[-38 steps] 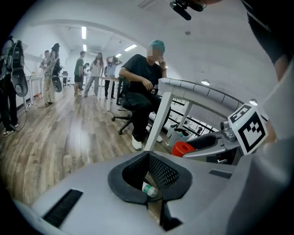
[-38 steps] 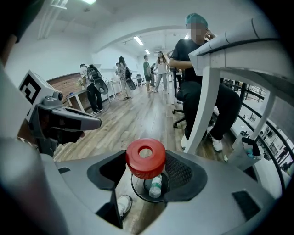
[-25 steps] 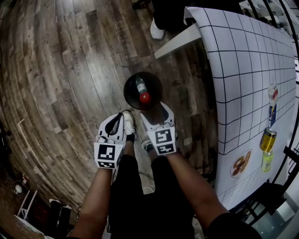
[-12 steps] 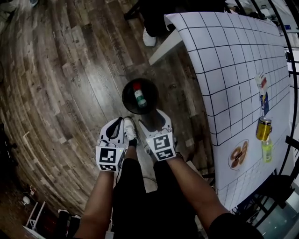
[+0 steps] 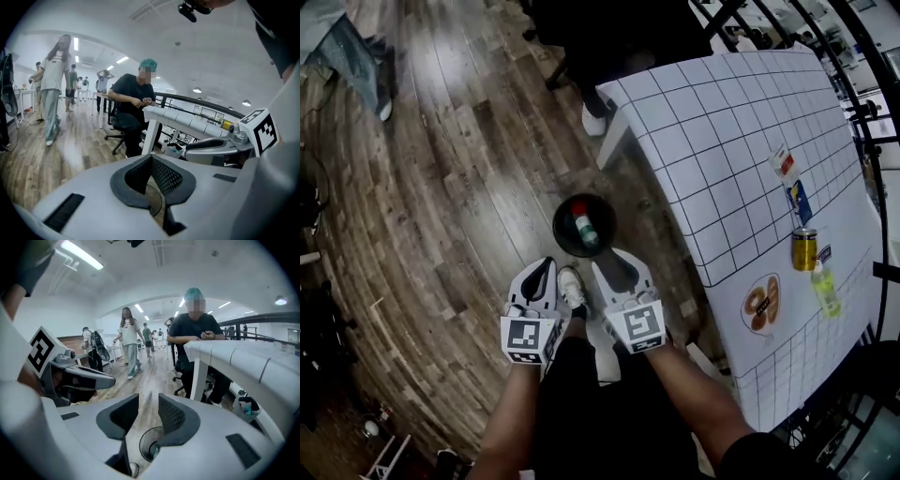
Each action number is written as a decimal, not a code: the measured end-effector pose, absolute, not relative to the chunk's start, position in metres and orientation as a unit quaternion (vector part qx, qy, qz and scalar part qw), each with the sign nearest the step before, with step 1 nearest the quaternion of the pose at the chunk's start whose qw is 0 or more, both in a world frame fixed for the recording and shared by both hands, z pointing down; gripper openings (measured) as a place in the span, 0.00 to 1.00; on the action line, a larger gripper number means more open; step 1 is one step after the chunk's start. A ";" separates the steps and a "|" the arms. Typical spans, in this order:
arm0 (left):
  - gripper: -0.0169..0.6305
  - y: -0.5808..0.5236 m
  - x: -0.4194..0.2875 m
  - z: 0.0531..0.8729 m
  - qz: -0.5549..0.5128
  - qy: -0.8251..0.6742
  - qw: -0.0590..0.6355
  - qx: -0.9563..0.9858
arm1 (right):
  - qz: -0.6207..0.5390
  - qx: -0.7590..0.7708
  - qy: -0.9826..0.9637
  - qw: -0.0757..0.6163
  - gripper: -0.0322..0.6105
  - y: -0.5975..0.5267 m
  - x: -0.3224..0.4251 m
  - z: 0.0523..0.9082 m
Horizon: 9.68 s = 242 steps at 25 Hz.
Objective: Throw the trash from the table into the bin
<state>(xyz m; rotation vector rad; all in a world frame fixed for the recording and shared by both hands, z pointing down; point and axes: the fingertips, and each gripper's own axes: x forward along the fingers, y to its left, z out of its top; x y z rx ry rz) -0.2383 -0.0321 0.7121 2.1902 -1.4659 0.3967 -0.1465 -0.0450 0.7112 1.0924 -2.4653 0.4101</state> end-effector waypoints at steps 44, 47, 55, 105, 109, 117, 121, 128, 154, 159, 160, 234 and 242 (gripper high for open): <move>0.06 -0.025 -0.161 0.406 0.035 -0.493 0.022 0.869 | -0.005 0.418 -0.909 -0.005 0.09 -0.027 -0.108 0.403; 0.06 -0.025 -0.138 0.408 0.038 -0.478 0.021 0.877 | -0.008 0.441 -0.897 -0.001 0.09 -0.027 -0.082 0.405; 0.06 -0.020 -0.045 0.421 0.050 -0.412 0.037 0.909 | 0.014 0.515 -0.857 0.018 0.09 -0.008 0.019 0.420; 0.06 0.026 0.336 0.440 0.081 -0.030 0.009 0.996 | 0.063 0.818 -0.571 0.034 0.09 0.098 0.397 0.444; 0.06 0.020 0.342 0.442 0.077 -0.023 0.019 0.997 | 0.063 0.830 -0.553 0.044 0.09 0.098 0.408 0.447; 0.06 0.004 0.360 0.453 0.088 -0.018 0.022 0.996 | 0.078 0.847 -0.522 0.066 0.09 0.094 0.444 0.461; 0.06 -0.001 0.363 0.459 0.093 -0.021 0.029 0.995 | 0.083 0.843 -0.526 0.076 0.09 0.087 0.448 0.466; 0.06 -0.003 0.364 0.469 0.103 -0.020 0.031 0.994 | 0.104 0.829 -0.539 0.111 0.09 0.075 0.449 0.488; 0.06 -0.016 0.357 0.473 0.116 -0.019 0.037 0.992 | 0.061 0.606 -0.634 0.477 0.51 0.040 0.460 0.583; 0.06 -0.016 0.355 0.477 0.117 -0.025 0.035 0.992 | 0.047 0.546 -0.637 0.542 0.51 0.032 0.462 0.597; 0.06 -0.018 0.355 0.476 0.119 -0.026 0.033 0.992 | 0.044 0.529 -0.638 0.557 0.52 0.029 0.463 0.601; 0.06 0.052 0.266 0.408 0.079 -0.165 -0.015 0.983 | 0.056 0.759 -0.648 -0.018 0.50 0.121 0.363 0.374; 0.06 0.026 0.182 0.427 0.091 -0.259 0.012 0.962 | 0.053 0.694 -0.717 -0.027 0.50 0.074 0.294 0.371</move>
